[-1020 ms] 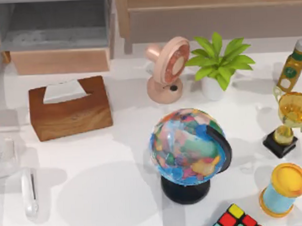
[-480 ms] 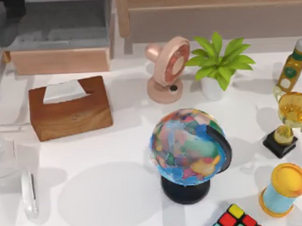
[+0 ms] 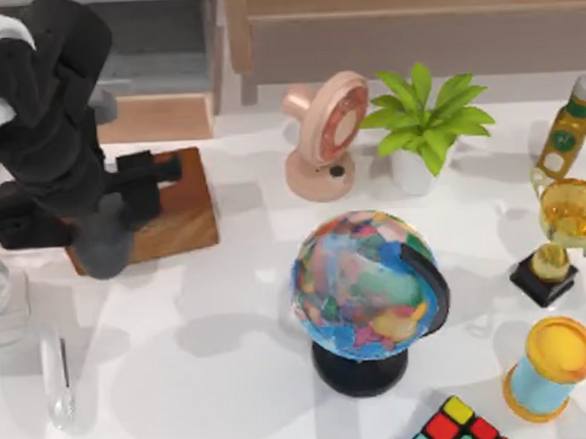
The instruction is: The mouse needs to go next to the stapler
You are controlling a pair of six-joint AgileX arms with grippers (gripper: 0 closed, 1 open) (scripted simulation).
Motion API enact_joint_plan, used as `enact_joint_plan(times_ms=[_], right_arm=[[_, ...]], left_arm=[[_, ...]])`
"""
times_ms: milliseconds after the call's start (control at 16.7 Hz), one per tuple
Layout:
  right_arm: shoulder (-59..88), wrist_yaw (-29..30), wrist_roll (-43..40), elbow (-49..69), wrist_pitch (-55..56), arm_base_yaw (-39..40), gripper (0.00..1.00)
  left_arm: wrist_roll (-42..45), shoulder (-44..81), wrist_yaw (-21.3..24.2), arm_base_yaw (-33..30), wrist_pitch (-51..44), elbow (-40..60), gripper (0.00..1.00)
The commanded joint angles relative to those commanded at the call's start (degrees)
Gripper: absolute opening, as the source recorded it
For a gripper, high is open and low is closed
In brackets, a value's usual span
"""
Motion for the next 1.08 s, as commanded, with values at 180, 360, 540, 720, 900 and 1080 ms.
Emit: enact_joint_plan(times_ms=[180, 360, 540, 720, 900, 1080], right_arm=[[0.0, 0.0, 0.0, 0.0, 0.0, 0.0, 1.0], [0.0, 0.0, 0.0, 0.0, 0.0, 0.0, 1.0], [0.0, 0.0, 0.0, 0.0, 0.0, 0.0, 1.0], [0.0, 0.0, 0.0, 0.0, 0.0, 0.0, 1.0], [0.0, 0.0, 0.0, 0.0, 0.0, 0.0, 1.0], [0.0, 0.0, 0.0, 0.0, 0.0, 0.0, 1.0]], left_arm=[[-4.2, -2.9, -0.7, -8.8, 3.0, -11.0, 0.0], [-6.0, -4.3, -1.1, -14.6, 5.1, -17.1, 0.0], [-6.1, -4.6, -1.1, -15.5, 5.4, -18.0, 0.0], [-6.0, -4.3, -1.1, -15.3, 5.3, -18.0, 0.0], [-6.0, -4.2, -1.2, -15.4, 5.3, -17.9, 0.0], [-6.3, -3.8, -1.4, -15.4, 5.3, -17.7, 0.0]])
